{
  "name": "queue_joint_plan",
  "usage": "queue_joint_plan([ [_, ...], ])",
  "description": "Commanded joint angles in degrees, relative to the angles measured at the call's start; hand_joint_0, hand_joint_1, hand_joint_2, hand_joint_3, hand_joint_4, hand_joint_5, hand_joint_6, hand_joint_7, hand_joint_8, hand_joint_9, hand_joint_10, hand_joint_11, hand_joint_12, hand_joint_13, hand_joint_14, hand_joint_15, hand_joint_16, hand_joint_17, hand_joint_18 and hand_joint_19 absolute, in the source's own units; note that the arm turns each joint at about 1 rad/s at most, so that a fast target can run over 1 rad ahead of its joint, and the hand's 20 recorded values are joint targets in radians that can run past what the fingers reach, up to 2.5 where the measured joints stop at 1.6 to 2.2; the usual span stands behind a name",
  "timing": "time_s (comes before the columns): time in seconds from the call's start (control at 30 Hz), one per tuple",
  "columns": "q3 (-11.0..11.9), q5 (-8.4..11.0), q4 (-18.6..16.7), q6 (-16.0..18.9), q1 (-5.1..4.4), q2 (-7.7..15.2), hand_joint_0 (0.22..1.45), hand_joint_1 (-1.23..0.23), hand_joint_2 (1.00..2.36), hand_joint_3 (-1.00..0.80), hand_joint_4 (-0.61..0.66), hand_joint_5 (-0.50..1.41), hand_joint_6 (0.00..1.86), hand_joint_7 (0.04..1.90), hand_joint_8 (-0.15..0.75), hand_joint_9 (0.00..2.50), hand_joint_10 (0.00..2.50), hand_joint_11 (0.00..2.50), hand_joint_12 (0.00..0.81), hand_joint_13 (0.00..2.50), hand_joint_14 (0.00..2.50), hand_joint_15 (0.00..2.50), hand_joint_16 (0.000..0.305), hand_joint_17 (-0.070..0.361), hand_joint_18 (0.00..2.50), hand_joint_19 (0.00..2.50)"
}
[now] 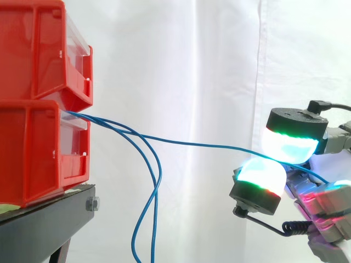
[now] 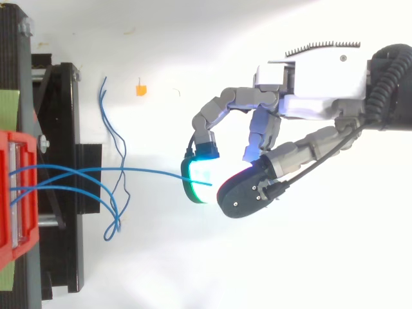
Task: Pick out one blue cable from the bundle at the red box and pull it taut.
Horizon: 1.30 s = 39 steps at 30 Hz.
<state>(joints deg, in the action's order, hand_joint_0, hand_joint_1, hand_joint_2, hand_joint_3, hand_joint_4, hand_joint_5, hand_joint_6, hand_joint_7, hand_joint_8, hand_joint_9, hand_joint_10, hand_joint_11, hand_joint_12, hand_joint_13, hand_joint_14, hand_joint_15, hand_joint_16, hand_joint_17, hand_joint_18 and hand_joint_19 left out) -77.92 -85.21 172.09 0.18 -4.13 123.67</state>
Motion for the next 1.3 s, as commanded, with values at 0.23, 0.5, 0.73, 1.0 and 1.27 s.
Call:
queue_joint_plan([
  [0.23, 0.0, 0.13, 0.1, 0.0, 0.00, 0.0, 0.63, -0.77, 1.02, -0.14, -0.10, -0.04, 0.83, 1.08, 0.288, 1.56, 0.02, 1.15, 0.358, 1.50, 0.01, 1.46, 0.057, 0.129, 1.23, 0.88],
  [0.5, 0.0, 0.13, 0.0, -0.1, 0.00, 0.0, 0.63, -0.77, 1.02, -0.14, -0.10, -0.04, 0.83, 1.08, 0.274, 1.60, 0.02, 1.24, 0.348, 1.53, 0.00, 1.57, 0.057, 0.128, 1.27, 0.92],
  [0.73, 0.0, 0.22, -0.1, -0.1, 0.00, 0.0, 0.63, -0.77, 1.02, -0.14, -0.10, -0.04, 0.83, 1.08, 0.282, 1.60, 0.02, 1.24, 0.359, 1.53, 0.00, 1.58, 0.058, 0.129, 1.26, 0.90],
  [1.0, 0.0, 0.13, 1.3, 0.1, 0.52, -0.4, 0.63, -0.77, 1.02, -0.13, -0.10, -0.04, 0.83, 1.08, 0.280, 1.61, 0.02, 1.23, 0.363, 1.53, 0.00, 1.58, 0.058, 0.130, 1.25, 0.91],
  [1.27, -4.2, -0.05, 2.1, 0.1, 1.49, -3.3, 0.63, -0.77, 1.02, -0.13, -0.09, -0.04, 0.83, 1.09, 0.280, 1.61, 0.02, 1.24, 0.363, 1.52, 0.00, 1.57, 0.058, 0.130, 1.24, 0.90],
])
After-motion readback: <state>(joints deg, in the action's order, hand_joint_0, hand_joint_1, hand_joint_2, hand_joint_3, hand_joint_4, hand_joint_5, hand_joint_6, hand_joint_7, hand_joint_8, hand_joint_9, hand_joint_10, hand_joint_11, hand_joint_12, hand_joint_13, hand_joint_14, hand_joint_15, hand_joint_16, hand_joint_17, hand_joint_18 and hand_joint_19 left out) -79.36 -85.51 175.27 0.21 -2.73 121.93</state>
